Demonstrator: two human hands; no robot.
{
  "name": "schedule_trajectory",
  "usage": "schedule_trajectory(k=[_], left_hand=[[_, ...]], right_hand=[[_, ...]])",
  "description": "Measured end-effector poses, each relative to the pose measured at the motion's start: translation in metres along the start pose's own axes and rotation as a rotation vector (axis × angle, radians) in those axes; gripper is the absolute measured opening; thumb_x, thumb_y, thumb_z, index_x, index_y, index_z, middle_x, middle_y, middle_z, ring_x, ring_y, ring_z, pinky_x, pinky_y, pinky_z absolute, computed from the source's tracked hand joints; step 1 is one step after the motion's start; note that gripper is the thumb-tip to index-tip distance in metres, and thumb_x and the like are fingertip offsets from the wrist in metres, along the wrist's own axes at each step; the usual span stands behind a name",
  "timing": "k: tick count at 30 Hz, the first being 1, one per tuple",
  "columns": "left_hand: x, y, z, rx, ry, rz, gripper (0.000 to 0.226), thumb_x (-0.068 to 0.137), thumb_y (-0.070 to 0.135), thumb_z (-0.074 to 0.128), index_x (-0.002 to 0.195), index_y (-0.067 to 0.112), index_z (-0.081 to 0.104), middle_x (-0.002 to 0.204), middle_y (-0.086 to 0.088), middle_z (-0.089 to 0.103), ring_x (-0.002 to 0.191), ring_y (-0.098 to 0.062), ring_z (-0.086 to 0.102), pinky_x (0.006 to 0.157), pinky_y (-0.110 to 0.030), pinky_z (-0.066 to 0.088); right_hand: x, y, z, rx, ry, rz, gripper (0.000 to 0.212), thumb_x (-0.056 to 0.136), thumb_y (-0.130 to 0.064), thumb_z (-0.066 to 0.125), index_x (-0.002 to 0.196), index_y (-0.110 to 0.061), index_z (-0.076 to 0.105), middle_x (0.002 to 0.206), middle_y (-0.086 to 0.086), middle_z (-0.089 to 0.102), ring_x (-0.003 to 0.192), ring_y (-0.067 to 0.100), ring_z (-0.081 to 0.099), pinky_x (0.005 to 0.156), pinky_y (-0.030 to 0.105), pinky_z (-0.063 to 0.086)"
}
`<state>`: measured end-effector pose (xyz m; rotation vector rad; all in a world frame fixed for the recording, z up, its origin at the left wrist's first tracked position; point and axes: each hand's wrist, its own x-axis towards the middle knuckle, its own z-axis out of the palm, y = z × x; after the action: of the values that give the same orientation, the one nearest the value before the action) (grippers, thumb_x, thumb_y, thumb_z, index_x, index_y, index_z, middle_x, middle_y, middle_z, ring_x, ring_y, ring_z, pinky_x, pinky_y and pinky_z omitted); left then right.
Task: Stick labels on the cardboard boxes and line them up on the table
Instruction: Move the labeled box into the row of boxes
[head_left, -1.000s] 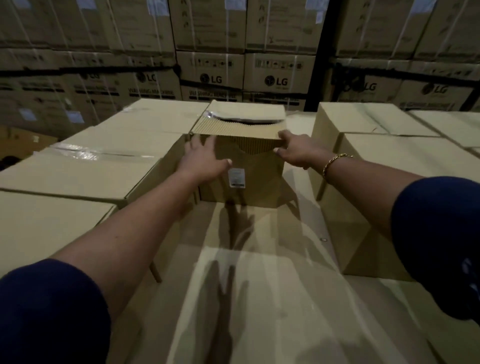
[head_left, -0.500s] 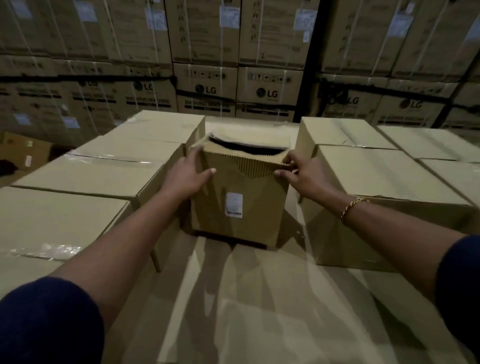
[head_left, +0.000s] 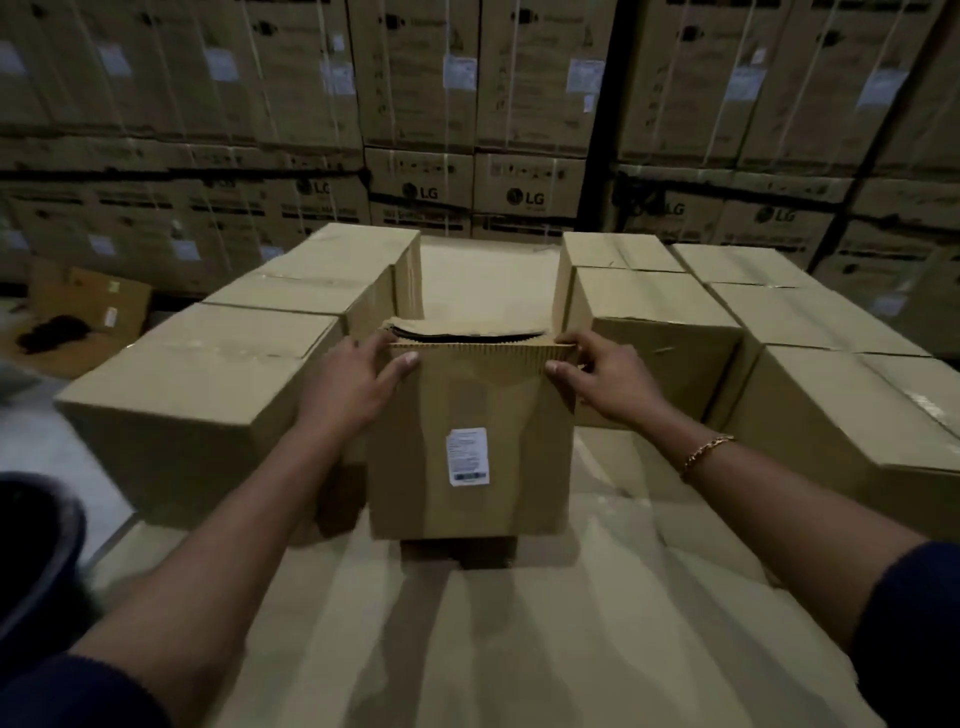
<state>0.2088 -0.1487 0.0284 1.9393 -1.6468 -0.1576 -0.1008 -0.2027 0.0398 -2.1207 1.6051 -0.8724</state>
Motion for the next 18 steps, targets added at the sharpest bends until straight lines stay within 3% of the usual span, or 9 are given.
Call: schedule_trajectory(k=[7, 11, 18], left_hand=[[-0.122, 0.045, -0.040, 0.082, -0.008, -0.015, 0.063, 0.099, 0.065, 0.039, 0.150, 0.027, 0.042, 0.142, -0.017, 0.049, 0.131, -0.034, 0.047, 0.101, -0.044, 0.043], [-0.159, 0.059, -0.059, 0.124, -0.041, -0.007, 0.063, 0.099, 0.065, 0.037, 0.148, 0.026, 0.042, 0.140, -0.017, 0.051, 0.128, -0.034, 0.049, 0.094, -0.041, 0.042], [-0.191, 0.064, -0.059, 0.117, -0.053, -0.056, 0.067, 0.100, 0.068, 0.031, 0.156, 0.031, 0.028, 0.152, -0.021, 0.040, 0.139, -0.039, 0.040, 0.104, -0.052, 0.041]], right_hand=[[-0.097, -0.005, -0.038, 0.059, -0.052, -0.019, 0.039, 0.093, -0.048, 0.066, 0.130, -0.035, 0.059, 0.114, 0.005, 0.066, 0.092, 0.019, 0.068, 0.072, 0.042, 0.065], [-0.133, -0.011, -0.059, 0.064, -0.074, -0.003, 0.045, 0.094, -0.048, 0.065, 0.135, -0.032, 0.056, 0.117, 0.004, 0.066, 0.089, 0.018, 0.068, 0.070, 0.041, 0.065], [-0.175, -0.021, -0.075, -0.018, -0.112, 0.012, 0.057, 0.097, -0.057, 0.055, 0.148, -0.035, 0.041, 0.121, 0.007, 0.064, 0.091, 0.024, 0.069, 0.076, 0.047, 0.064]])
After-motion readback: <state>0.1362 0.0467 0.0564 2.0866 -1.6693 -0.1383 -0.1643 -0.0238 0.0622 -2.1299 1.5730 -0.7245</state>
